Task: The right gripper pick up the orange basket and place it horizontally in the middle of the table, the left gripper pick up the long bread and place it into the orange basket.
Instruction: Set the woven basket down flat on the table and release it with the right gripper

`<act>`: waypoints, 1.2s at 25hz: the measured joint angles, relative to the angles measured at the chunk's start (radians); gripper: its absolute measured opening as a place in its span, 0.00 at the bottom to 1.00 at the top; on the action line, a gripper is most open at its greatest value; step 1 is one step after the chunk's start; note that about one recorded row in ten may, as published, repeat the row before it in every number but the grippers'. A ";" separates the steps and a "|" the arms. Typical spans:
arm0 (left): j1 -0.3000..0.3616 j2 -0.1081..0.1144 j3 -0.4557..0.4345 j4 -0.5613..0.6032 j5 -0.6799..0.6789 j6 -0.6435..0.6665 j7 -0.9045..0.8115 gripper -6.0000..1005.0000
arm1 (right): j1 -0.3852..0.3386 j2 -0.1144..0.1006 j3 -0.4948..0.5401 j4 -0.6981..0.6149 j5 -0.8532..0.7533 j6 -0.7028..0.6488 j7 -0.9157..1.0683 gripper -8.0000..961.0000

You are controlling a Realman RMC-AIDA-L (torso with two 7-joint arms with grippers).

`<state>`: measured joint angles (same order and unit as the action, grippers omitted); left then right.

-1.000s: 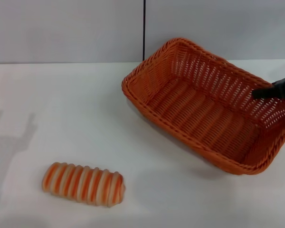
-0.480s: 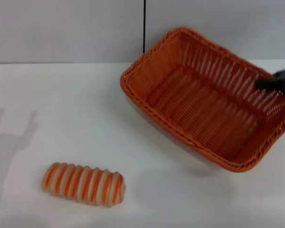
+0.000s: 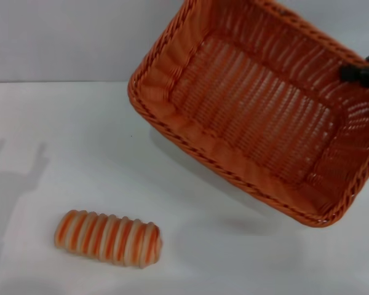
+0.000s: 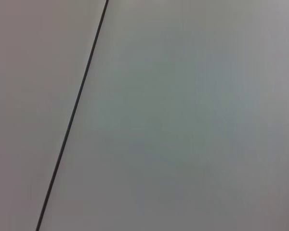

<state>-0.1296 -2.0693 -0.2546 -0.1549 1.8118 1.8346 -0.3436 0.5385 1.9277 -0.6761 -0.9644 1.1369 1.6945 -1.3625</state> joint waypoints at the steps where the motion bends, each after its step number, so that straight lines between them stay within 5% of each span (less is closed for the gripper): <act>1: -0.001 0.000 0.000 0.000 0.000 0.000 0.000 0.86 | -0.001 -0.005 0.011 -0.007 0.002 0.019 -0.004 0.18; 8: -0.010 0.001 -0.001 0.004 0.000 -0.020 0.000 0.86 | 0.011 -0.077 0.002 -0.066 0.001 0.150 -0.017 0.17; 14: -0.019 -0.001 0.002 0.000 0.001 -0.082 0.000 0.86 | 0.032 -0.147 -0.129 -0.046 -0.005 0.173 -0.032 0.17; 19: -0.020 -0.002 0.008 -0.005 0.005 -0.097 0.000 0.86 | 0.079 -0.151 -0.181 0.030 -0.095 0.171 -0.081 0.17; 30: 0.005 0.000 0.011 -0.026 0.006 -0.092 0.000 0.86 | 0.166 -0.110 -0.193 0.133 -0.233 0.139 -0.168 0.17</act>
<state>-0.1245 -2.0698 -0.2439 -0.1807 1.8177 1.7421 -0.3437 0.7045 1.8178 -0.8688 -0.8315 0.9037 1.8335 -1.5304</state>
